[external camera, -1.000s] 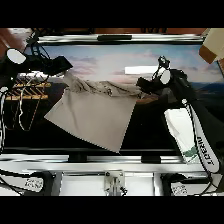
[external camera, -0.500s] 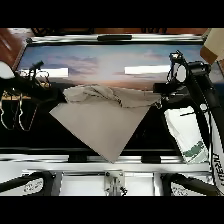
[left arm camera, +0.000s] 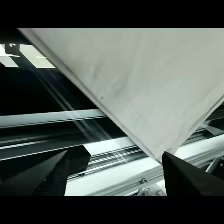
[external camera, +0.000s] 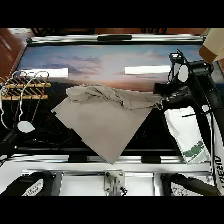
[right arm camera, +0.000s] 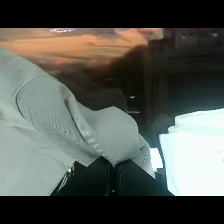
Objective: Fold the shirts.
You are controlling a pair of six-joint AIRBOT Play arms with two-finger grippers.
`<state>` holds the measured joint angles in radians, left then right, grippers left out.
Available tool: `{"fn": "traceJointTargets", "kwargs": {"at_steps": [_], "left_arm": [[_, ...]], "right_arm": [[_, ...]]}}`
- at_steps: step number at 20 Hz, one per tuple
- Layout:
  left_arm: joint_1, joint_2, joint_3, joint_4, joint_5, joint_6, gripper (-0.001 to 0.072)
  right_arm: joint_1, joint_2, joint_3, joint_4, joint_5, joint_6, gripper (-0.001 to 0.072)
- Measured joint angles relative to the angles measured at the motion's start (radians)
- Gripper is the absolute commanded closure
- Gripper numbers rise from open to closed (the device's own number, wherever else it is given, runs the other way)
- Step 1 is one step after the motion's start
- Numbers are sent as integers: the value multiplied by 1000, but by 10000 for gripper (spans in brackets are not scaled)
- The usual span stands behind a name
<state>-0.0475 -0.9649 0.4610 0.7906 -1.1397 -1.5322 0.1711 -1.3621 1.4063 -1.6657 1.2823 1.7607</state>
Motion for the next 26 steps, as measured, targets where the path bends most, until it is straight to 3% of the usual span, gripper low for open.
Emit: {"fn": "traceJointTargets", "kwargs": {"at_steps": [5,7,8,9,12,16,20,23,26], "left_arm": [[-105,-34,-81,-119,192,-9,-3],[-133,-81,-89,-182,253,-4,29],[-146,-108,-92,-236,280,24,173],[-156,-129,-92,-275,307,60,363],[-165,-173,-42,-390,373,218,671],[-131,-183,166,-423,317,414,674],[-55,-110,537,-284,192,486,674],[11,-6,868,-129,136,459,673],[81,110,1153,65,116,301,673]], "right_arm": [[0,0,0,6,2,-22,635],[0,0,0,6,3,-27,635],[0,0,0,7,3,-28,635],[0,0,0,7,4,-29,636],[0,0,0,10,8,-30,635],[0,22,2,29,18,-33,636],[-1,127,77,-11,19,-37,636],[-2,266,214,-115,-37,-37,637],[-2,433,334,-174,-182,-27,638]]}}
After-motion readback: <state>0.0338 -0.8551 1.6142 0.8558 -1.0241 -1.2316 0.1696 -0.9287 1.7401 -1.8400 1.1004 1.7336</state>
